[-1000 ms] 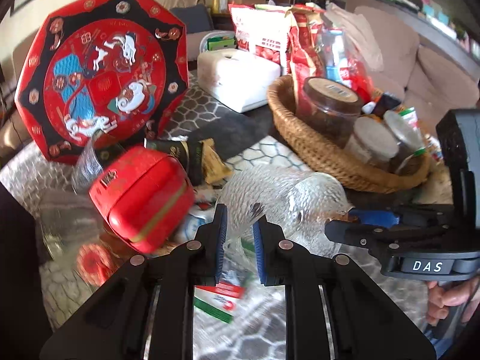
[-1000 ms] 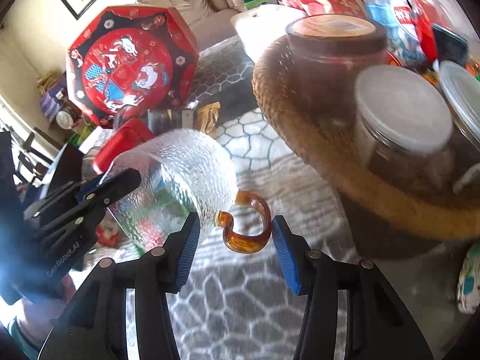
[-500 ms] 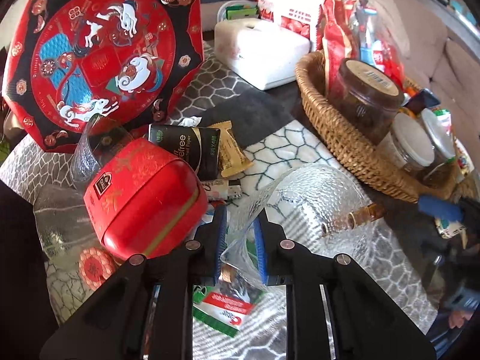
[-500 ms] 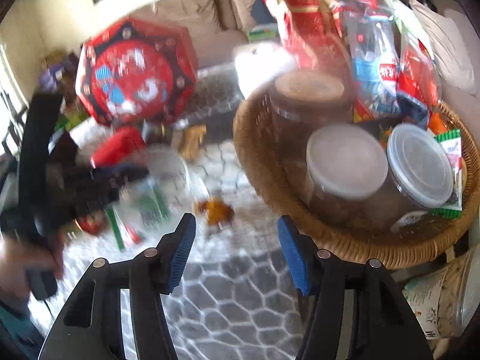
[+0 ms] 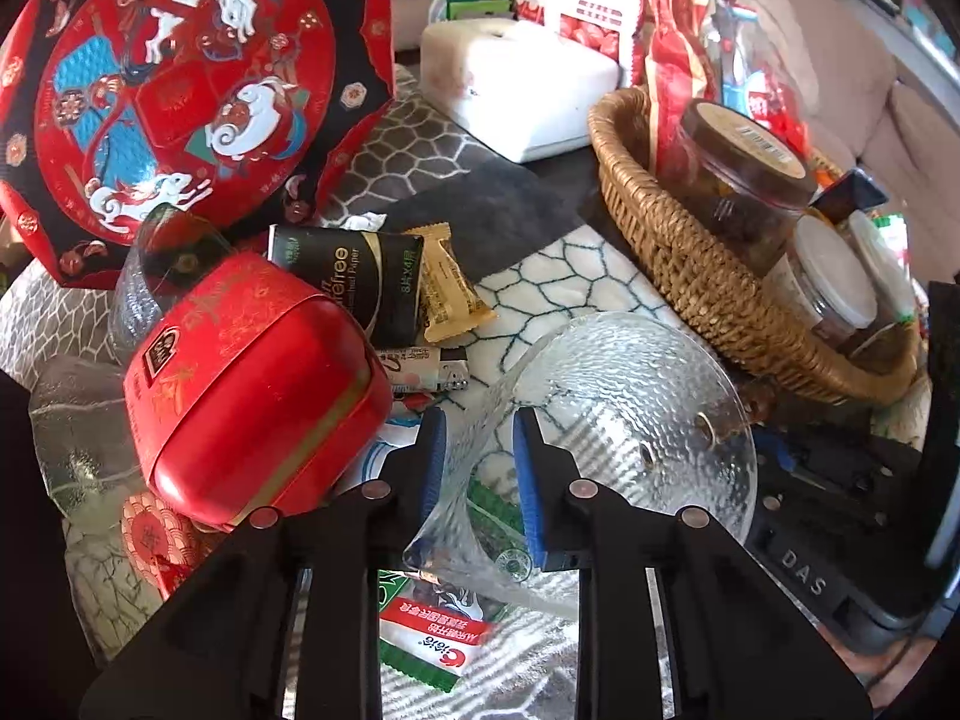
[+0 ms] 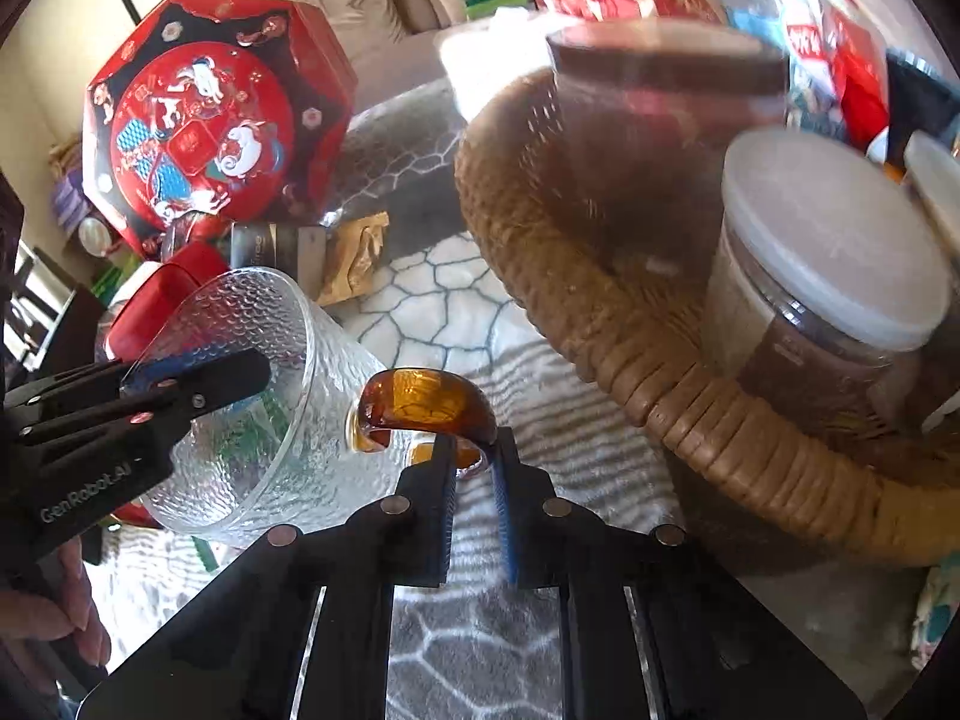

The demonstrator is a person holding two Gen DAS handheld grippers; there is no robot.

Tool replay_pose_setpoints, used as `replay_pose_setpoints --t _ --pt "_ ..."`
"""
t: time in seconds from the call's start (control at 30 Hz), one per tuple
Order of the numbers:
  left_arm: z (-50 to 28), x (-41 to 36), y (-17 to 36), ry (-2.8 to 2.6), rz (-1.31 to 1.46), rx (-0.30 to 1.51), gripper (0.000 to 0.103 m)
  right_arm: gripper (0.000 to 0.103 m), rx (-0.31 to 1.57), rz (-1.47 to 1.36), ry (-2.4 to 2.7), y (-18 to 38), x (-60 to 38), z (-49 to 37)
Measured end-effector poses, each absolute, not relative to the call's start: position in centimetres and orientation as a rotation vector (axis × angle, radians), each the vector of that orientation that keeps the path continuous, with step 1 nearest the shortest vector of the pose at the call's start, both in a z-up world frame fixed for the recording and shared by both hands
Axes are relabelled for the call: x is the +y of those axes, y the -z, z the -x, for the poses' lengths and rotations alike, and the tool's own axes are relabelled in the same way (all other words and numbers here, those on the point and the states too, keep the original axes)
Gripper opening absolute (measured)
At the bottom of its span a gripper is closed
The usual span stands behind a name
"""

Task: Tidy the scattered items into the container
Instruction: 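Carry the glass cup with the right gripper over the black box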

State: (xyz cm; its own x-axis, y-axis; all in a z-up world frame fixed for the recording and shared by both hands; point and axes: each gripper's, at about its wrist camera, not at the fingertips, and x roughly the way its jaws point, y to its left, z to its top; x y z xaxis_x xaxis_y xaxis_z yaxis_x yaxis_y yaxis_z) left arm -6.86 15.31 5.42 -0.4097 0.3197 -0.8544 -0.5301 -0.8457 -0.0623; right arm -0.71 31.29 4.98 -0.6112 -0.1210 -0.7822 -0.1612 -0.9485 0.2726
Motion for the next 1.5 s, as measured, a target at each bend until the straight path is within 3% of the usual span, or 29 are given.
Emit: replay_pose_setpoints --t 0.13,0.33,0.5,0.57,0.87,1.13,1.4,1.5 --pt "6.4 13.8 -6.0 -2.259 1.307 0.256 0.013 0.010 0.477 1.382 -2.803 -6.0 30.7 -0.2" --pt "4.5 12.1 -8.9 -2.287 1.264 0.280 0.013 0.013 0.338 1.238 -2.943 -10.8 27.8 -2.3" --pt "3.2 9.5 -11.0 -2.307 1.250 0.231 0.013 0.013 0.527 1.225 -2.986 -13.6 27.3 -2.5" --pt "2.4 8.0 -12.5 -2.323 1.216 0.191 0.013 0.013 0.516 1.218 -3.012 -15.4 26.2 -2.5" --pt "0.4 -2.8 -19.1 -2.413 1.124 -0.042 0.013 0.013 0.445 1.190 -3.170 -23.3 17.9 -2.5" --pt "0.3 -15.7 -23.3 -2.574 1.115 -0.215 0.013 0.013 0.313 1.232 -3.303 -27.4 4.7 0.5" --pt "4.4 -28.7 -22.7 -2.719 1.249 -0.241 0.017 0.013 0.274 1.511 -3.342 -24.9 -9.6 7.6" --pt "6.5 -31.4 -20.3 -2.710 1.338 -0.244 0.018 0.013 0.414 1.673 -3.272 -21.1 -12.8 11.1"
